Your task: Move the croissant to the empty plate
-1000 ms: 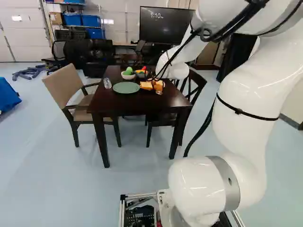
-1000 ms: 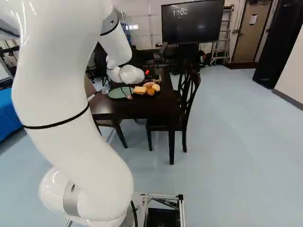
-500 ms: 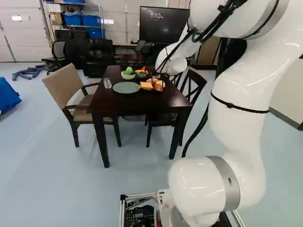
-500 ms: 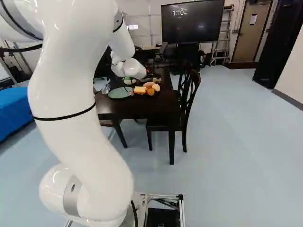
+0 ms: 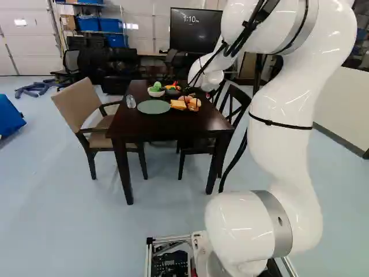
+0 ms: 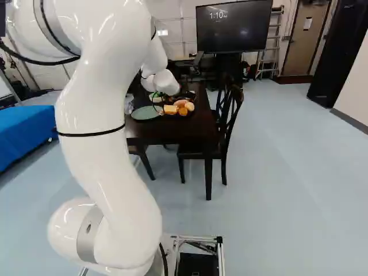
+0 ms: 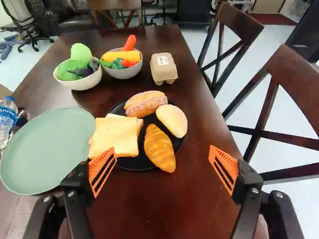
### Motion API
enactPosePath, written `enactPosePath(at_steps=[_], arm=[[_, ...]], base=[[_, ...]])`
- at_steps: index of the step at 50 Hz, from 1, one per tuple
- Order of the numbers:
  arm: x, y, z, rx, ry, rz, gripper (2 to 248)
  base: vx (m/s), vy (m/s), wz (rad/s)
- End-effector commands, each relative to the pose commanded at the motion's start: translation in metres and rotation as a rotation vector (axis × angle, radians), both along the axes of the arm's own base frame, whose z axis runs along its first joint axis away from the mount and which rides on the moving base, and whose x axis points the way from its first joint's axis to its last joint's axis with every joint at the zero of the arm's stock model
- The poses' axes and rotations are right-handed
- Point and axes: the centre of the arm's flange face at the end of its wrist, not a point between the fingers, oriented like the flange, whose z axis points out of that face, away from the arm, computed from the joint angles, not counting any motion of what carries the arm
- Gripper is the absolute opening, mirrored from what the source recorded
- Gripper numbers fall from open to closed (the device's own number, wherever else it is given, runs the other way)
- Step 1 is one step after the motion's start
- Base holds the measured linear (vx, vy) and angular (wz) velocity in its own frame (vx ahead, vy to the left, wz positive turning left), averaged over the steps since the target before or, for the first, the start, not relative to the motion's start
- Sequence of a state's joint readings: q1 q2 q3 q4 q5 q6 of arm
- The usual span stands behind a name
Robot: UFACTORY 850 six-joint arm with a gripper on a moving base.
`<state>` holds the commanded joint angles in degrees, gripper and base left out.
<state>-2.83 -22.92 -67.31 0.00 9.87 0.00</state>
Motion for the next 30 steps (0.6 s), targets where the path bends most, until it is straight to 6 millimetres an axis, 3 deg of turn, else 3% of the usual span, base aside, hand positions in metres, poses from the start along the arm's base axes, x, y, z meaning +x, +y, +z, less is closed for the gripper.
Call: enactPosePath(at_steps=[30], arm=[[0.044,-0.003,-0.019,0.008,0.162,-0.001,247]], base=[[0.000,0.000,0.000]])
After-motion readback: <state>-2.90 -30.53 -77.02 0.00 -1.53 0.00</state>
